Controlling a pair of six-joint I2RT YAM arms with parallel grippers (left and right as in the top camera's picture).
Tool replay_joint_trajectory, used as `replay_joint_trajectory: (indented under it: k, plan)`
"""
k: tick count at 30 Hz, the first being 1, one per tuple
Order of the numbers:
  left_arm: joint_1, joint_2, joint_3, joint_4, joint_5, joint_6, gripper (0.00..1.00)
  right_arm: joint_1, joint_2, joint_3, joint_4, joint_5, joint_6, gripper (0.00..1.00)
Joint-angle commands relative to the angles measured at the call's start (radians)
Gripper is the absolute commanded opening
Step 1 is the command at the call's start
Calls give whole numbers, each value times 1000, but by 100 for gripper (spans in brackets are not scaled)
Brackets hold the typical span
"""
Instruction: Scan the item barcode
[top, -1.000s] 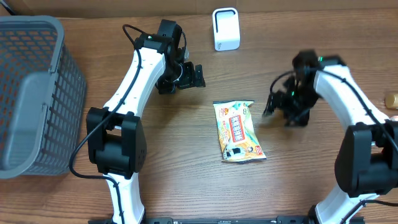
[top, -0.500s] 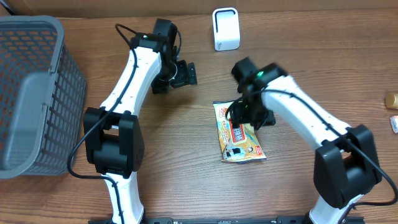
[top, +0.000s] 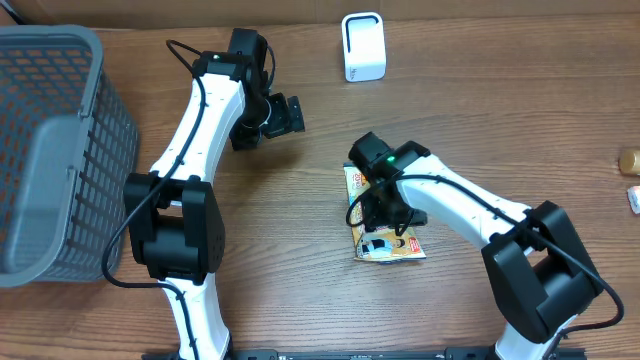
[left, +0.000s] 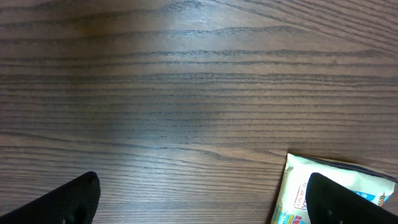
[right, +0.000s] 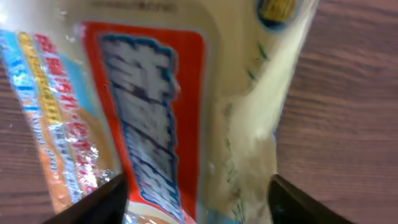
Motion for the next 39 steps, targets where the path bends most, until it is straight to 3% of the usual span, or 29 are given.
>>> replay_joint_trajectory:
  k: [1, 10, 27, 30, 31, 39]
  plan:
    - [4, 6, 8, 0, -10, -10, 98, 0, -5, 60, -39, 87, 8, 76]
    - [4, 6, 8, 0, -11, -10, 100, 1, -5, 241, -142, 56, -1, 79]
    - [4, 6, 8, -1, -36, -10, 100, 14, -2, -23, 68, 77, -54, 74]
    - [4, 6, 8, -1, -37, -10, 100, 13, -2, -29, 81, 80, -52, 52]
    - [4, 6, 8, -1, -37, -10, 100, 13, -2, -29, 89, 80, -48, 39]
    - [4, 6, 8, -1, -37, -10, 100, -13, -2, 34, 91, 96, -44, 12]
